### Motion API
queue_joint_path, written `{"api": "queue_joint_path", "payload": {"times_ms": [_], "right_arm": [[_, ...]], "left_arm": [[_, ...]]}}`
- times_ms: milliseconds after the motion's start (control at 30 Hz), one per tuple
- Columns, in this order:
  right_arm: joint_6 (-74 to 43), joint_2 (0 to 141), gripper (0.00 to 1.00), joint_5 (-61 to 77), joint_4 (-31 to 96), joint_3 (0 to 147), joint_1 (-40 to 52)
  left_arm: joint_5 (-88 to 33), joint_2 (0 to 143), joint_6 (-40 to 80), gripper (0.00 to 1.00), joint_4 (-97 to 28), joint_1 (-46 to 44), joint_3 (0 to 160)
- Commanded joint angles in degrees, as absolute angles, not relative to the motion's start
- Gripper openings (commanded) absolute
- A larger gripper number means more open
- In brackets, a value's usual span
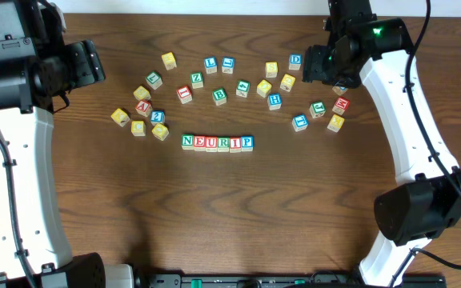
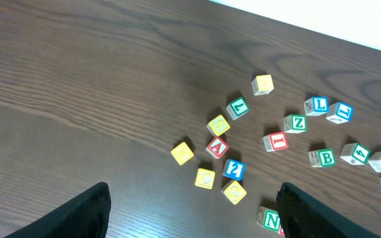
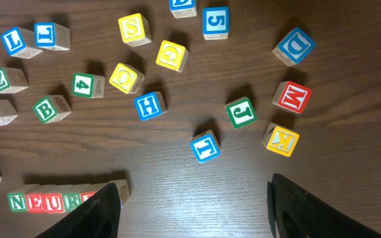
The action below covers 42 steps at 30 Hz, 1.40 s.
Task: Spell out NEURIPS
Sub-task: 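Raise the left gripper and move it toward the back-left blocks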
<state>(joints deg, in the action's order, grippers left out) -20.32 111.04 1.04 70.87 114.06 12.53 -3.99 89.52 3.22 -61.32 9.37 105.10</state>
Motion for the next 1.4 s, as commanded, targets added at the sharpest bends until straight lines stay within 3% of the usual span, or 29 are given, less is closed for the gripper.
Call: {"api": "queue_joint_path", "payload": {"times_ms": [0,1367], "right_arm": [[-19.66,109.93,0.68,0.19,70.94,115.33,12.51],[-19.66,111.24,0.71,0.60,67.77,115.22,13.98]], "left_arm": [[-4.05,89.58,3.70,0.79,-61.47,9.41,106.26],[-8.19,90.15,3.77,0.77,-61.25,9.39,105.65]]}}
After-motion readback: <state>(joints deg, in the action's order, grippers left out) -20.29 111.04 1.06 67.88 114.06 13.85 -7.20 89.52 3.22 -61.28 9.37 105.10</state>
